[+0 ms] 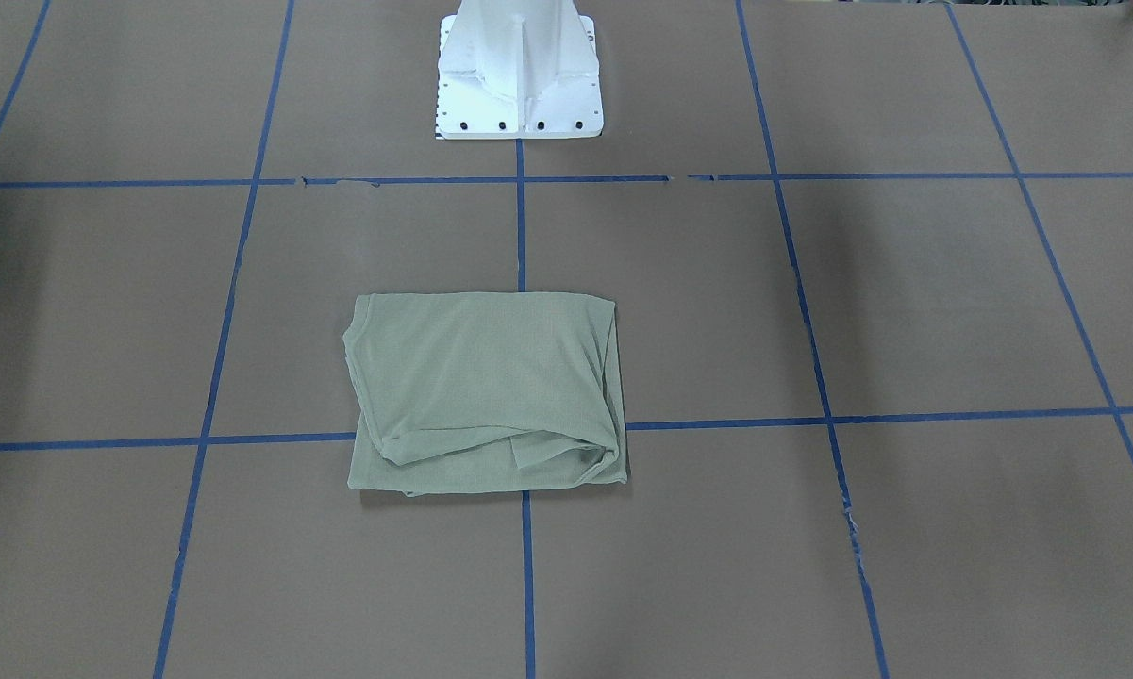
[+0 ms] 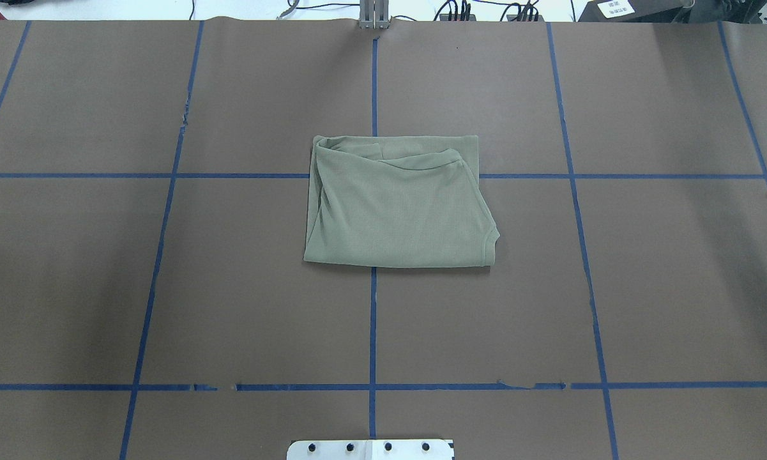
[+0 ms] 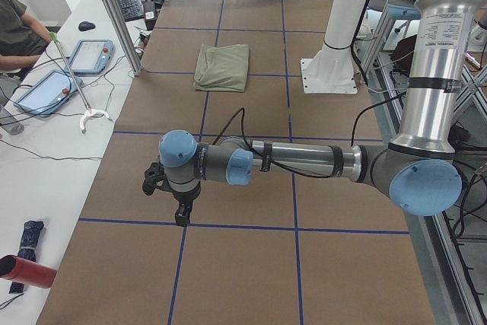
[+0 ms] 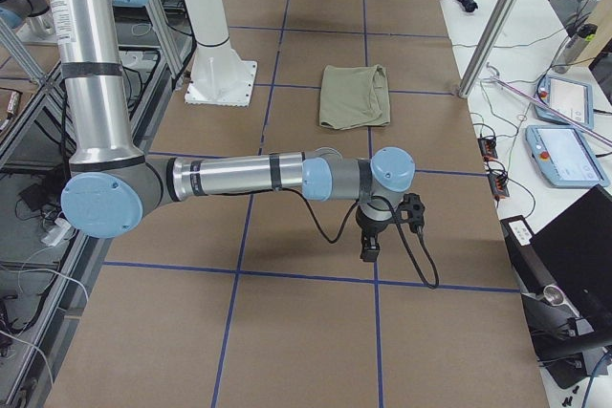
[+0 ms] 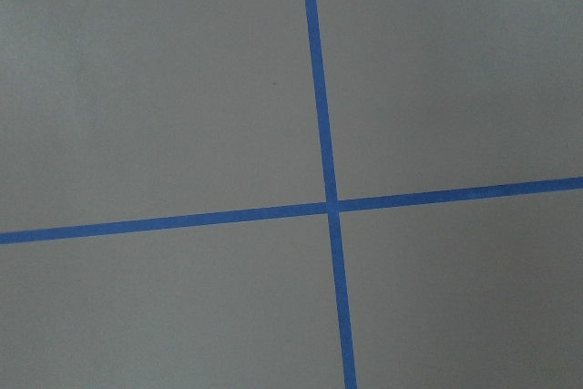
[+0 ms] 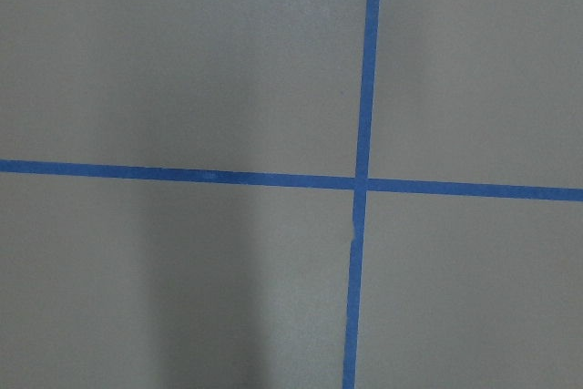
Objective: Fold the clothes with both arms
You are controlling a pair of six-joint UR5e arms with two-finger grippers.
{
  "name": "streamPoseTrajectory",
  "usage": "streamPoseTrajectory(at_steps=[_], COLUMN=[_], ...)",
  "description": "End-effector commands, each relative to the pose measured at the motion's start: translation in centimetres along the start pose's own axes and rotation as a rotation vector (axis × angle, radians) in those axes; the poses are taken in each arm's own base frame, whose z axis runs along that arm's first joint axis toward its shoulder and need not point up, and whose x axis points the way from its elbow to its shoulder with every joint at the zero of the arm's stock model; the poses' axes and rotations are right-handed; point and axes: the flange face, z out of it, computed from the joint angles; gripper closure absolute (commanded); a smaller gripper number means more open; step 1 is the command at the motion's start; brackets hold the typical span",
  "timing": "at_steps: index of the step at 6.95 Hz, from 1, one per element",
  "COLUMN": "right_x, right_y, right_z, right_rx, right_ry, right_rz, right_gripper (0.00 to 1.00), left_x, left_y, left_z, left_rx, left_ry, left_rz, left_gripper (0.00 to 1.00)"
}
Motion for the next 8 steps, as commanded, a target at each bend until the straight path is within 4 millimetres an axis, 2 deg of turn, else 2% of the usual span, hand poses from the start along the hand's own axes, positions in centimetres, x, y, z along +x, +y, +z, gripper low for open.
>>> streamPoseTrajectory(at_steps=[1,8], right_x=[0.1,-0.7], right_y=[0.2,0.0], right_z=[0.1,1.4], right_rx=[-0.001,-0.026], right_ry=[-0.002,0.014], right_rz=[0.001,-0.019], right_gripper=[0.00,0.00], left_x=[-0.1,0.0], left_y=[0.2,0.2], left_z=[-0.1,-0.1], left_rx=[-0.004,-0.004], left_ry=[-0.001,0.005], left_rz=[-0.006,-0.005], left_gripper=[0.00,0.00])
